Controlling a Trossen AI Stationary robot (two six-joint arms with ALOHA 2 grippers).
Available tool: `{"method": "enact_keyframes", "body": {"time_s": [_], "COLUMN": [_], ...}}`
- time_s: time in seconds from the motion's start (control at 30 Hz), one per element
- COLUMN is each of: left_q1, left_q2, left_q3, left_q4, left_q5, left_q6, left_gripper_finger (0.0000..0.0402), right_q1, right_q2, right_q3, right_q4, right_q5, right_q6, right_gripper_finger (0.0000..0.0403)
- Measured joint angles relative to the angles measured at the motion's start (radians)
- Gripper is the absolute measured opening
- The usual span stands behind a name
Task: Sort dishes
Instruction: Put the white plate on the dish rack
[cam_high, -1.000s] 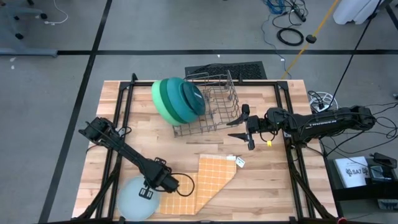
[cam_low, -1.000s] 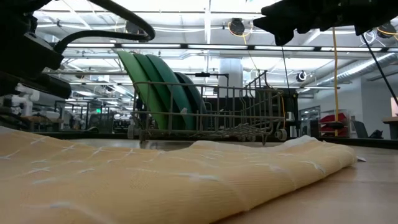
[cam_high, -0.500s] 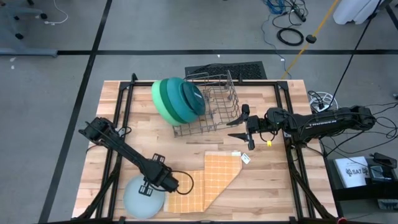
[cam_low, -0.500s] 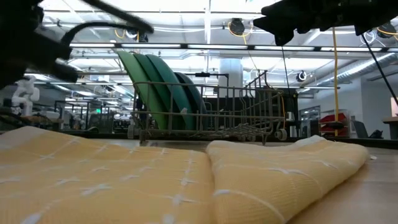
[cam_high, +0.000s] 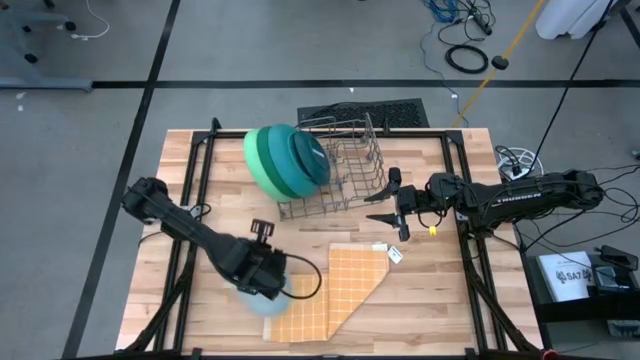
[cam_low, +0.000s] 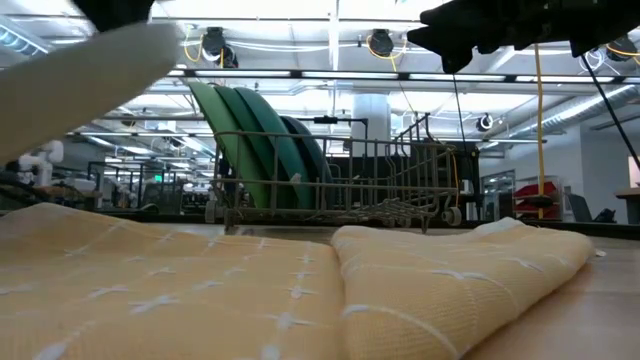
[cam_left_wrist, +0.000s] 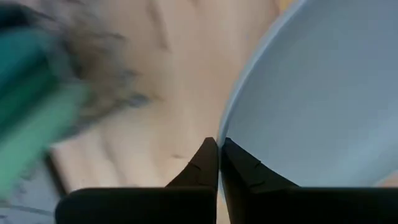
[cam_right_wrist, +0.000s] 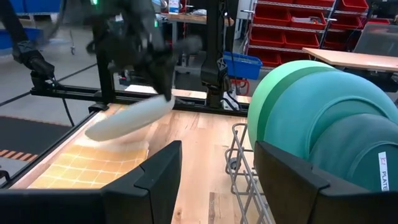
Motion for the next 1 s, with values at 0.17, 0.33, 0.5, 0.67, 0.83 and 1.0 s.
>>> {"method": "enact_keyframes", "body": {"time_s": [0.17, 0.33, 0.5, 0.67, 0.83, 1.0], "left_q1": [-0.001, -0.001, 0.036, 0.119, 0.266, 0.401], "left_q2": [-0.045, -0.077, -0.109, -0.118, -0.118, -0.116], "left_q3": [0.08, 0.157, 0.166, 0.166, 0.156, 0.131], "left_q4": [-0.011, 0.063, 0.4, 0.768, 0.95, 1.002], "left_q5": [-0.195, -0.473, -0.661, -0.69, -0.549, -0.445], "left_q6": [0.011, 0.108, 0.424, 0.778, 0.917, 0.929], "left_gripper_finger": [0.0008, 0.0008, 0.0008, 0.0008, 0.0008, 0.0007], "right_q1": [0.0, 0.014, 0.024, 0.034, 0.035, 0.047], "right_q2": [0.0, 0.0, 0.0, 0.0, 0.0, 0.0], "right_q3": [0.0, 0.0, 0.0, 0.001, 0.001, 0.001], "right_q4": [0.0, 0.003, 0.034, 0.047, 0.067, 0.079], "right_q5": [0.0, 0.0, 0.0, 0.0, 0.023, 0.053], "right_q6": [0.004, -0.001, -0.004, -0.007, -0.006, -0.008], "right_gripper_finger": [0.0194, 0.0194, 0.0194, 0.0194, 0.0194, 0.0194]}}
